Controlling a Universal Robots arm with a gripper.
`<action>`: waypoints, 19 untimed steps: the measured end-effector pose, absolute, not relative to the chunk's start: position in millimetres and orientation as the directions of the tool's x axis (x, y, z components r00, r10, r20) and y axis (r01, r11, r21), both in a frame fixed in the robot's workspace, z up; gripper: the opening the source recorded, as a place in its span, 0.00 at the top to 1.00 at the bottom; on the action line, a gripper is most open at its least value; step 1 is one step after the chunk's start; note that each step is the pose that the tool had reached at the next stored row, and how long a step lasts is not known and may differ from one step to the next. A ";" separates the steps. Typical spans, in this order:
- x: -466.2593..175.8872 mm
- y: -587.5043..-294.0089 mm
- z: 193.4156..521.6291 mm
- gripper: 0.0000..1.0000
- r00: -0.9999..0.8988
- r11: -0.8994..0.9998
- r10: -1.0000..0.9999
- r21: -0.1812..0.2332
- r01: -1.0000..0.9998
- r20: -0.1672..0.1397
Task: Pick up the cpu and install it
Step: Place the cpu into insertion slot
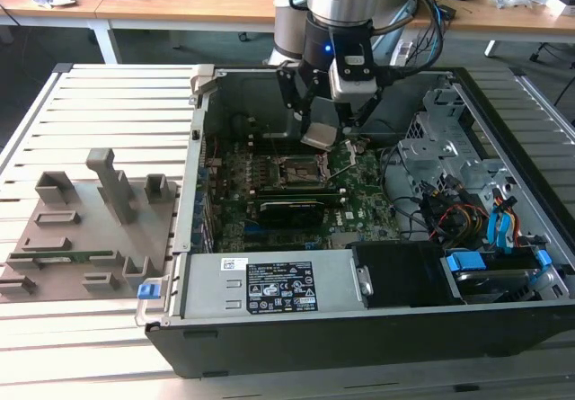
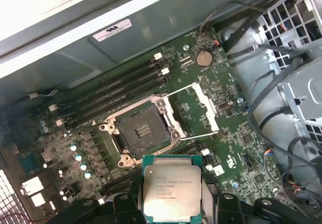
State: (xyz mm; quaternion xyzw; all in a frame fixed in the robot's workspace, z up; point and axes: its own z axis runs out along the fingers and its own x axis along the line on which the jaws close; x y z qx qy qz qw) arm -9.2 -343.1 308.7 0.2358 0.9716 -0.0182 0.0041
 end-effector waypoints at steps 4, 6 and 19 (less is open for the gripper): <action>-9.2 -343.1 308.6 0.45 -0.849 0.848 0.529 -0.038 0.529 -0.019; -9.2 -343.1 308.6 0.45 -0.837 0.836 0.547 -0.039 0.548 -0.020; -9.2 -343.1 308.4 0.45 -0.735 0.734 0.678 -0.042 0.678 -0.022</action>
